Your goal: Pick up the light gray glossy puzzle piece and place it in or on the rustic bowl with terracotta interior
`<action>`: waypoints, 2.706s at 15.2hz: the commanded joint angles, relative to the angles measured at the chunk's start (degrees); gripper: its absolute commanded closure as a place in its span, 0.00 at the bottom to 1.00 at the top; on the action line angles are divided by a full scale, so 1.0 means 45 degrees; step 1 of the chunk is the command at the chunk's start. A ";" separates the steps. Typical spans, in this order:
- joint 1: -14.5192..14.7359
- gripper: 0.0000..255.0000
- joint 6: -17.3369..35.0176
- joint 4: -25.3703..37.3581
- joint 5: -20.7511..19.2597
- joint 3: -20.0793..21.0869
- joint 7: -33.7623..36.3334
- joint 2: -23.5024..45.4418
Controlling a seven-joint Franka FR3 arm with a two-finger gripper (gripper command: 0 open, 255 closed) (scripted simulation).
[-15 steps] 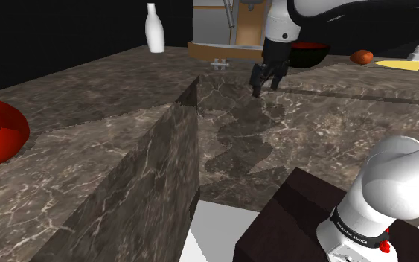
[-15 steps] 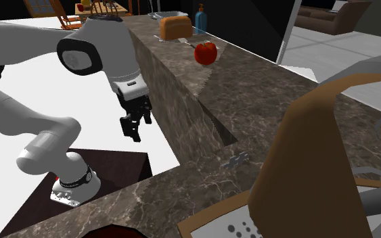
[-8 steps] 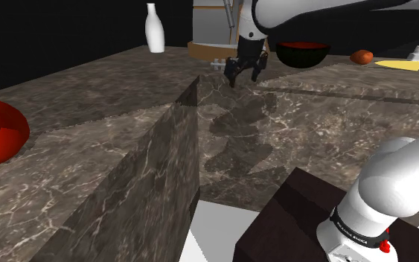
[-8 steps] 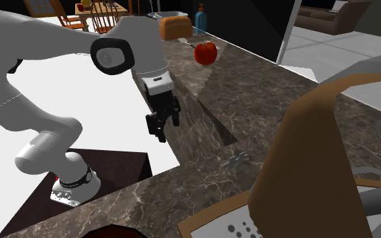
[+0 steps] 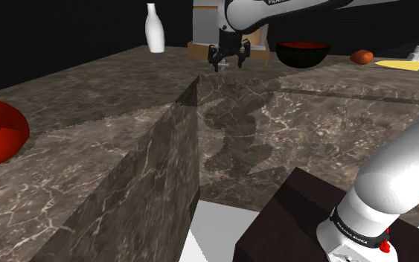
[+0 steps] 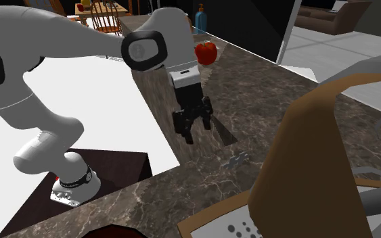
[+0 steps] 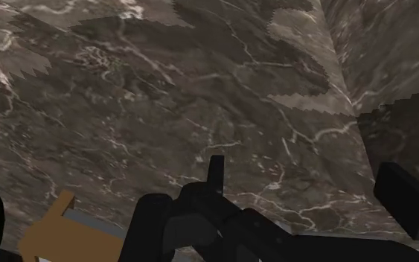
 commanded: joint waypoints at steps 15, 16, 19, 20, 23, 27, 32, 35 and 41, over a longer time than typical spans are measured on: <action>-0.0524 0.00 -0.0111 0.4222 -0.3337 0.0249 0.3856 0.3992; -0.0543 0.00 -0.0032 0.4179 -0.3351 0.0232 0.3866 0.4022; -0.0543 0.00 -0.0032 0.4179 -0.3351 0.0232 0.3866 0.4022; -0.0543 0.00 -0.0032 0.4179 -0.3351 0.0232 0.3866 0.4022; -0.0542 0.00 -0.0035 0.4182 -0.3351 0.0232 0.3866 0.4023; -0.0543 1.00 -0.0035 0.4182 -0.3351 0.0232 0.3865 0.4023; -0.0541 1.00 -0.0039 0.4189 -0.3351 0.0233 0.3866 0.4026; -0.0523 1.00 -0.0334 0.4548 -0.3295 0.0249 0.3706 0.4057; -0.0445 1.00 -0.1280 0.5767 -0.3177 0.0302 0.3237 0.4244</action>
